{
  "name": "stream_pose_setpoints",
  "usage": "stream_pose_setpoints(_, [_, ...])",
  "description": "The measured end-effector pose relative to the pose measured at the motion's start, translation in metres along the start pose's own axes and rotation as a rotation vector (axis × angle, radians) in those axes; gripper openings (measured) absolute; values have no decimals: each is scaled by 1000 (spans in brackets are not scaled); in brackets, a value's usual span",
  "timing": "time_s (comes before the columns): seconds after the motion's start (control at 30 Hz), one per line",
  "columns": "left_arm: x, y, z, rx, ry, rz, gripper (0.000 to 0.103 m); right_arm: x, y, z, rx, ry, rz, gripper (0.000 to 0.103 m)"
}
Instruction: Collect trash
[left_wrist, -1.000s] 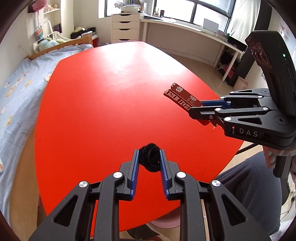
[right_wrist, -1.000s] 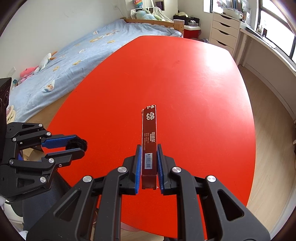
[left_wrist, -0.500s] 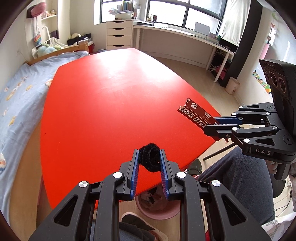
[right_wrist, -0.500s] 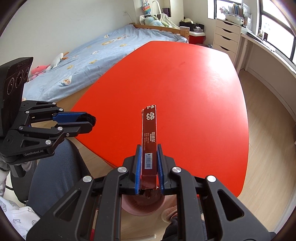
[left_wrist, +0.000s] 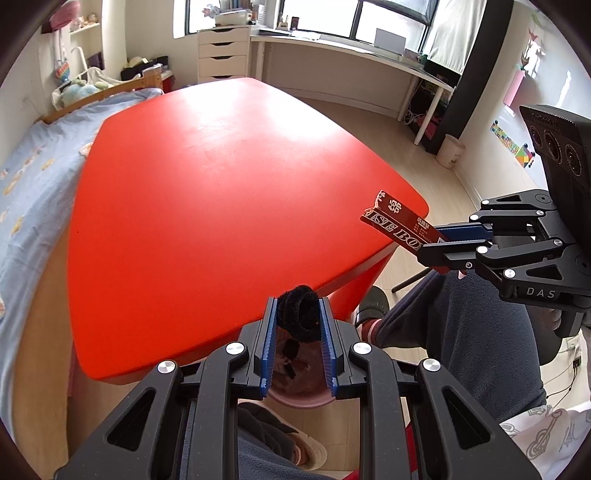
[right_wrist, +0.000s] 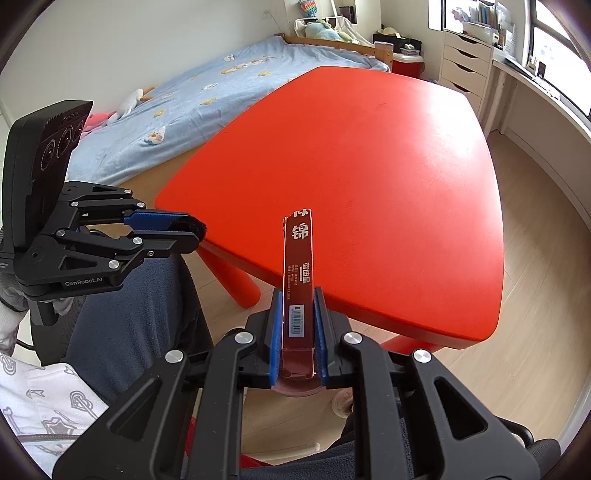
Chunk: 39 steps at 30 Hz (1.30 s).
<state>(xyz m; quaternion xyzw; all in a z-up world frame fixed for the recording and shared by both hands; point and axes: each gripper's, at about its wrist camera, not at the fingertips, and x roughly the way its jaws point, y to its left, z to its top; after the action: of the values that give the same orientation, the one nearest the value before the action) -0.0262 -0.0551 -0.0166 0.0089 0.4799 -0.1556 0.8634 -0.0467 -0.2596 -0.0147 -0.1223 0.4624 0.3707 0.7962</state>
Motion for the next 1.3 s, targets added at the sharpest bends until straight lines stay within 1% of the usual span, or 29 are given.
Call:
stream_pose_setpoints(0.27, [4, -7, -15, -3, 27, -16, 22, 4, 8, -15, 5, 30, 8, 15])
stream_pose_setpoints(0.63, [2, -11, -16, -1, 27, -22, 23, 4, 11, -18, 3, 35, 26, 16])
stream_pose_setpoints(0.67, [2, -10, -16, -3, 21, -18, 28, 4, 11, -18, 2, 38, 28, 19])
stream_pose_setpoints(0.7, [1, -10, -16, -6, 18, -12, 48, 5, 9, -18, 3, 41, 21, 51])
stream_pose_setpoints(0.73, [0, -9, -16, -10, 4, -6, 63, 4, 5, -17, 8, 30, 11, 73])
stream_pose_setpoints(0.77, [-3, -8, -17, -16, -15, 3, 89, 2, 4, -17, 16, 9, 8, 96])
stream_pose_setpoints(0.8, [-4, -7, -16, -24, -31, 13, 92, 2, 3, -17, 21, 5, 2, 96])
stream_pose_setpoints(0.83, [-3, -5, -16, -30, -24, 20, 92, 3, 2, -17, 23, 11, -6, 96])
stream_pose_setpoints(0.9, [-2, -2, -16, -39, -17, 33, 95, 6, 0, -17, 32, 17, -16, 98])
stream_pose_setpoints(1.07, [-1, 1, -17, -52, -10, 36, 95, 6, -2, -18, 43, 15, -22, 100])
stream_pose_setpoints(1.3, [0, 1, -16, -61, -6, 21, 95, 6, -4, -20, 60, 11, -11, 100])
